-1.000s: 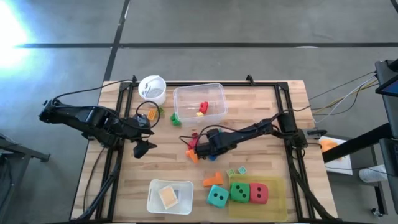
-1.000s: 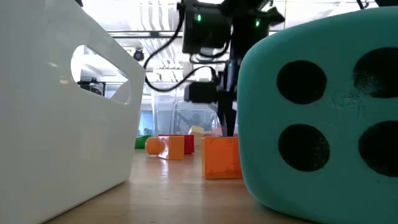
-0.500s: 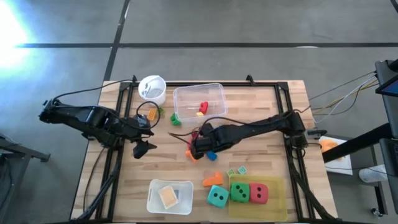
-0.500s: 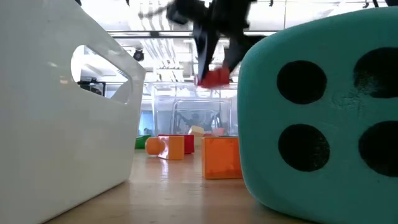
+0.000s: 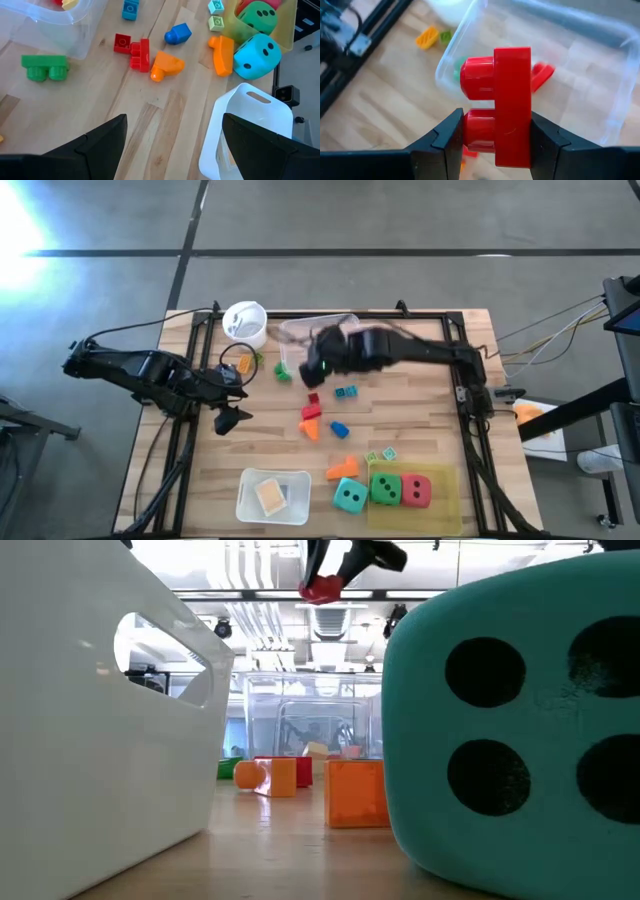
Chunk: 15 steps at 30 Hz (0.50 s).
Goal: Pick & Place Toys
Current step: Put the red game piece into the transparent bin
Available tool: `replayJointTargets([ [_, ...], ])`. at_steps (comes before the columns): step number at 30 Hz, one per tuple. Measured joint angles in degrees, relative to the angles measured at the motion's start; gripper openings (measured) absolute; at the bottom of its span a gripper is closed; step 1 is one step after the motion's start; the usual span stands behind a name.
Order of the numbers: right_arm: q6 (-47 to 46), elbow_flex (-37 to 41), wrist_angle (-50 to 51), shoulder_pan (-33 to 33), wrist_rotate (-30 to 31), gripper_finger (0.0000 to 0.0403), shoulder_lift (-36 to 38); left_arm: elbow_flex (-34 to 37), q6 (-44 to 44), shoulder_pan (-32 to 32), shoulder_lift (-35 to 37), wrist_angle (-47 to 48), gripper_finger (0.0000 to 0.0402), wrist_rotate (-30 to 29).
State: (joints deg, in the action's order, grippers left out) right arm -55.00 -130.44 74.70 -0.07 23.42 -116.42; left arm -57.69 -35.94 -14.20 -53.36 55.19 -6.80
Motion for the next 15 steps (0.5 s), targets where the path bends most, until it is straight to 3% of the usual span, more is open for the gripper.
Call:
replayJointTargets([
  [4,3.2,-2.2,-0.1,-5.1,-5.0,0.0154,0.0,0.0,-0.3,0.0,0.0,-0.1,0.033,0.2],
  [15,1.0,1.8,-6.7,-11.6,-9.2,0.0154,0.0,0.0,-1.9,0.0,0.0,-0.1,0.033,0.4],
])
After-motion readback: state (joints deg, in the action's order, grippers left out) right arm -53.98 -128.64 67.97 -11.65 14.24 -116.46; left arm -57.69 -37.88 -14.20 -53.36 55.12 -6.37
